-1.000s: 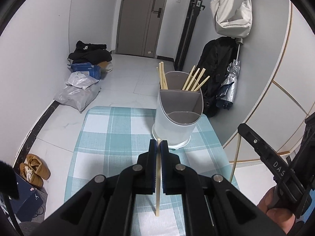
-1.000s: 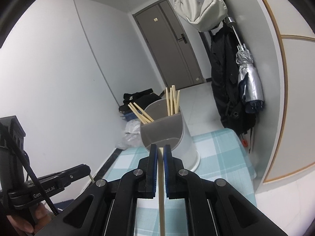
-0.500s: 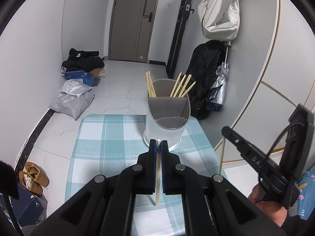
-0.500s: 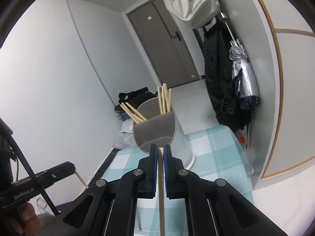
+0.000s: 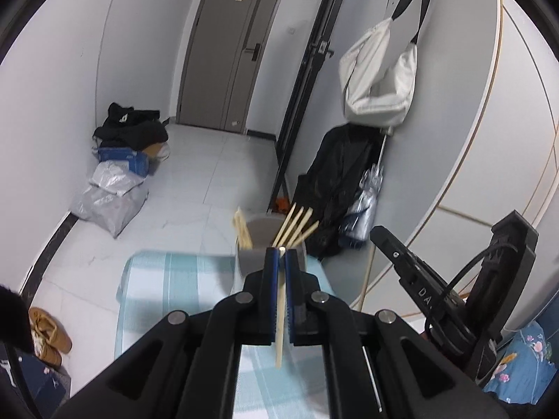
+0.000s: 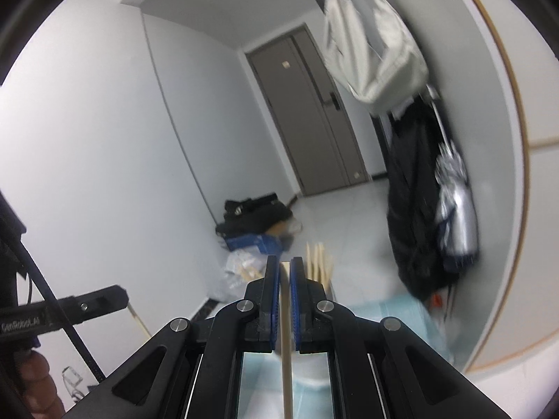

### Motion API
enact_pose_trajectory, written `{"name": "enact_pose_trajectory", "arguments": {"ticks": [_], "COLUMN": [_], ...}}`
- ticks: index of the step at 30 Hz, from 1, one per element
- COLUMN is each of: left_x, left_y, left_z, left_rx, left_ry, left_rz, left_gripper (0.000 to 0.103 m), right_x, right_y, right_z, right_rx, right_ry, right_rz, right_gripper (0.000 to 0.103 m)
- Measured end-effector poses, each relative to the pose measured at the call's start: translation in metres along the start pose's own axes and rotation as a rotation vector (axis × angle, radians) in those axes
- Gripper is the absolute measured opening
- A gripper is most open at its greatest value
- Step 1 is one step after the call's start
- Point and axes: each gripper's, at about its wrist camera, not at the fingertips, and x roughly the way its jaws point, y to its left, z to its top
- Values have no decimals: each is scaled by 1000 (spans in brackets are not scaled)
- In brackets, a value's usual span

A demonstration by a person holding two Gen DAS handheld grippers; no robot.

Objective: Organize utensils
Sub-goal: 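Carry both chopsticks over the white holder and lower them into it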

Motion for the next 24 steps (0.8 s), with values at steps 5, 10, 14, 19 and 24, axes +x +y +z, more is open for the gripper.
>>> {"name": "enact_pose_trajectory", "arguments": {"ticks": [5, 10, 14, 19, 24], "left_x": [12, 31, 45, 60, 76], "left_y": [-4, -3, 4, 13, 20], "left_z": [34, 70, 86, 103, 106], "left_rx": [-18, -29, -43, -9, 32], "left_ry": [-6, -11, -22, -47, -38], "left_rz": [-45, -71, -72, -55, -40], "left_gripper": [1, 1, 1, 1, 1], "right_x": [17, 41, 68, 101, 131], "right_y": [5, 8, 7, 3, 0], "right_z": [33, 66, 89, 104, 101], "right_rx": [-21, -52, -48, -21, -19], "right_ry": [-50, -101, -145, -188, -222], "right_rz": [17, 25, 18, -22, -89], "right_gripper": [5, 5, 5, 5, 5]}}
